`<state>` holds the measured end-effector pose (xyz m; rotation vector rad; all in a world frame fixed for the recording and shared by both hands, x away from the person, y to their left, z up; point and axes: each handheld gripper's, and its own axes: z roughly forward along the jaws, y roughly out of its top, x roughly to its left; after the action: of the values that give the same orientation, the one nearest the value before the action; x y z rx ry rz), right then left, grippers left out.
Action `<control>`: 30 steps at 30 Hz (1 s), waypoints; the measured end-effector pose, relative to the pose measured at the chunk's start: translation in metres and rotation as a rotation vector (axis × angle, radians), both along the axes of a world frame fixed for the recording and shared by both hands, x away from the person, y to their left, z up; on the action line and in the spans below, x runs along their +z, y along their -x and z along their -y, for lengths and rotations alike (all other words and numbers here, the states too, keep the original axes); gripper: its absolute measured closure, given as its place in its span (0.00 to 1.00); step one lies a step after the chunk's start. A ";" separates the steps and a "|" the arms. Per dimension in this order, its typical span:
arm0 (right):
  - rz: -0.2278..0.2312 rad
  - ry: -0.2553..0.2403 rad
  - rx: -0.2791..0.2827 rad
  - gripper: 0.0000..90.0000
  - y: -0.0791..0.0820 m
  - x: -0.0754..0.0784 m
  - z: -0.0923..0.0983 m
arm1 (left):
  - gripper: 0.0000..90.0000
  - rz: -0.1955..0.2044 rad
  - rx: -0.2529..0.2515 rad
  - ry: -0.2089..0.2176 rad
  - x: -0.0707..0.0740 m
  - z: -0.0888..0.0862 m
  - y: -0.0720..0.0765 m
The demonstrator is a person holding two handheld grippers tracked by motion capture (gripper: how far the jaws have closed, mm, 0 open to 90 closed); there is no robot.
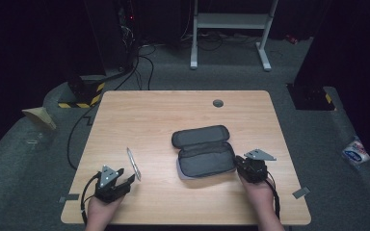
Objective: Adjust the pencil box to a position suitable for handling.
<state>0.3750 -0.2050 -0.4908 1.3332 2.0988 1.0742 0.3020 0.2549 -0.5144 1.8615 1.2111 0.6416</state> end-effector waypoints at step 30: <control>0.047 0.049 0.166 0.78 0.018 -0.005 -0.060 | 0.40 -0.040 -0.193 -0.049 -0.003 0.095 -0.010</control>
<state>0.3571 -0.1452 -0.4958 1.1156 2.2172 1.1014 0.3121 0.1601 -0.5170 2.0112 1.0319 0.5341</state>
